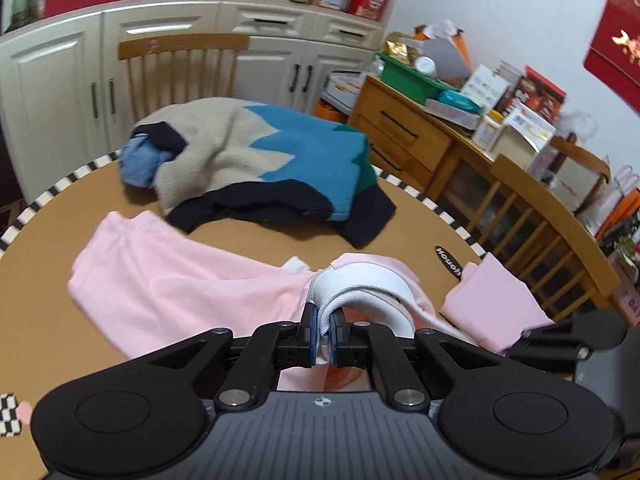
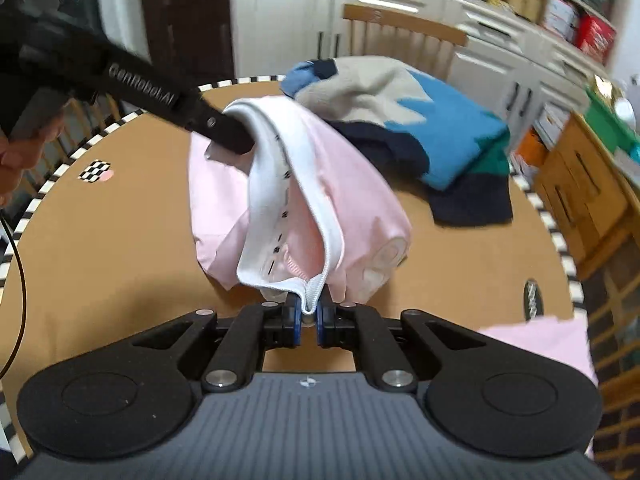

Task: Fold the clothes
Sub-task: 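Grasp the white hem with the left gripper while the right gripper holds another hem point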

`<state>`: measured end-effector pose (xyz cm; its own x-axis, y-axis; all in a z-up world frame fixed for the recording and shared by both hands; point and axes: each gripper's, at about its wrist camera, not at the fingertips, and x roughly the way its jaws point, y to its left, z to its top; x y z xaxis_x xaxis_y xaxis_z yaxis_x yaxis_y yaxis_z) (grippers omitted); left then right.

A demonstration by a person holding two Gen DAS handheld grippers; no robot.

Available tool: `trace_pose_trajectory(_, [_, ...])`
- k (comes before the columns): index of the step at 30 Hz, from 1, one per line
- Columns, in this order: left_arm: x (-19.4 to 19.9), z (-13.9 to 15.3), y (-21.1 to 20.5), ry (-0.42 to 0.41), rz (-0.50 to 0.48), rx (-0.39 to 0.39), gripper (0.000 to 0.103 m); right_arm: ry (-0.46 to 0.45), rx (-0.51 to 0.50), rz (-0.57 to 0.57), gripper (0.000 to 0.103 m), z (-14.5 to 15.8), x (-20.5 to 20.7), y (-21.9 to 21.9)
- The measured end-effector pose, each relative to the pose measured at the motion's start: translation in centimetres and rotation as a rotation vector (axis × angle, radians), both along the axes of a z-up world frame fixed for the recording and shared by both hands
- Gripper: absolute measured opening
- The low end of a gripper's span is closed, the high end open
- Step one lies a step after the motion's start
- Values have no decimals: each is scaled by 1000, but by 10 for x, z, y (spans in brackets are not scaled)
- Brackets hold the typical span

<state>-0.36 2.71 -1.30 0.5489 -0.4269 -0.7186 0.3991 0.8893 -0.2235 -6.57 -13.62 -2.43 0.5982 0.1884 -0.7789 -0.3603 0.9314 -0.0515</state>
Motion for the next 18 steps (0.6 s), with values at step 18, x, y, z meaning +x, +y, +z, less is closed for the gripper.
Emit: trace_pose_trajectory(18, [-29, 90, 86, -90, 233, 20, 7, -179, -70, 275, 7, 135, 75, 35])
